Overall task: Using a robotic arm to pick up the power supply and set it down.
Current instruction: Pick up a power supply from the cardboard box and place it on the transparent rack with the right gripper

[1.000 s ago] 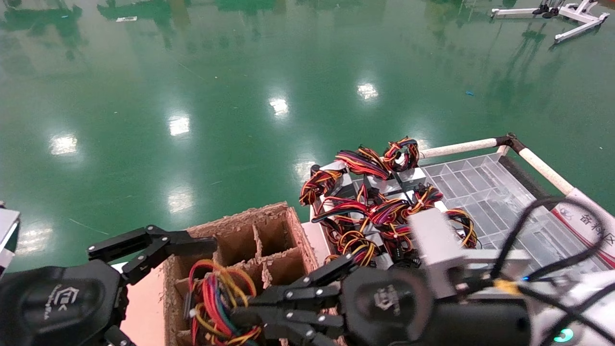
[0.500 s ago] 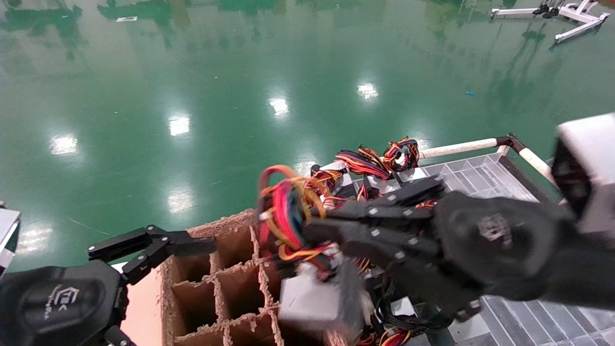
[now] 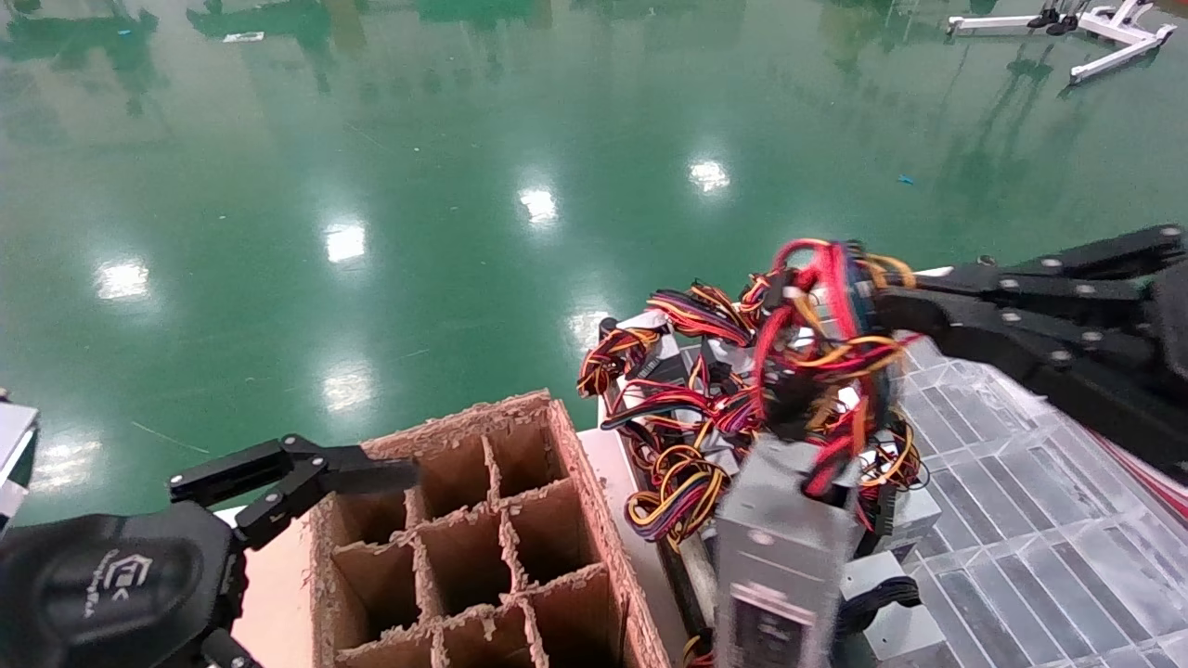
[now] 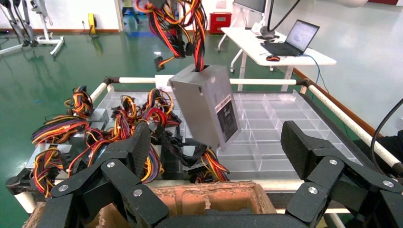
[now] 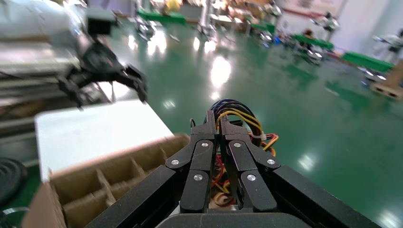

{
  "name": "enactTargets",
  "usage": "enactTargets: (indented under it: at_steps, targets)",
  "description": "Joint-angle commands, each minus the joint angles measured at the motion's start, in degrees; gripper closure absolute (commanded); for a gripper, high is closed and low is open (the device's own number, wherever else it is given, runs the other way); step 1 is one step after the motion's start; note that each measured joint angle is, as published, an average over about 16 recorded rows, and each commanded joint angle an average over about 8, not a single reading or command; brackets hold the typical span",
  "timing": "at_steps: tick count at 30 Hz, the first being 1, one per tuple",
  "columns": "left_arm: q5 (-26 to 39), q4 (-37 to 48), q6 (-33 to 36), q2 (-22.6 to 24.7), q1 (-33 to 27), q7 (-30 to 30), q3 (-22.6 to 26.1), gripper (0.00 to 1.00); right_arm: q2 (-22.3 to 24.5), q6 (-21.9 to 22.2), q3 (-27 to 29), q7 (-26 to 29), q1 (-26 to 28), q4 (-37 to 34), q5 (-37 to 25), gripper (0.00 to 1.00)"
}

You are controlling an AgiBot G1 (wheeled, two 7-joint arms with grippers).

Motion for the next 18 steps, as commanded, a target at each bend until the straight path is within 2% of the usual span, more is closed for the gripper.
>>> enactTargets:
  at_steps: [1, 11, 18]
  targets:
    - [0.0, 0.0, 0.0, 0.0, 0.0, 0.0, 0.0, 0.0, 1.8, -0.3, 0.1, 0.1, 0.7, -0.6, -1.2, 1.0]
    - [0.0, 0.0, 0.0, 0.0, 0.0, 0.0, 0.0, 0.0, 7.1, -1.7, -0.2, -1.2, 3.8, -4.6, -5.2, 1.0]
    - [0.0, 0.0, 0.0, 0.0, 0.0, 0.0, 0.0, 0.0, 8.3, -2.0, -2.2, -2.8, 6.4, -7.5, -10.6, 1.0]
